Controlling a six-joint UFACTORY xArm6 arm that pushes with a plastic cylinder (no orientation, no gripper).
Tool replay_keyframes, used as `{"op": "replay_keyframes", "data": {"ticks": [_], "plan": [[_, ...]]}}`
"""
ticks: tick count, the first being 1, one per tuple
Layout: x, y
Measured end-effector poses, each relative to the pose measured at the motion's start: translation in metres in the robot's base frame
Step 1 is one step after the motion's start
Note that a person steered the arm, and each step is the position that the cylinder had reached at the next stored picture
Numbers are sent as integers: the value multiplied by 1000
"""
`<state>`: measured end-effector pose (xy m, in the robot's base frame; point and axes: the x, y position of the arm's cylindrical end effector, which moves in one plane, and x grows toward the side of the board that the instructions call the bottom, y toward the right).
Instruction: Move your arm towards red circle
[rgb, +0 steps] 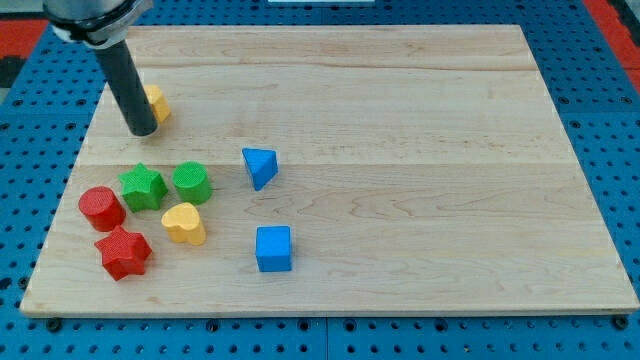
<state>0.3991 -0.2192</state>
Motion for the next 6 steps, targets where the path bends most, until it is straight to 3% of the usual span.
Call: {"op": "replay_keyframes", "data": {"ticks": [2, 3, 5, 6], "plan": [[-29, 6], [-10, -8], [81, -83], [112, -68]]}}
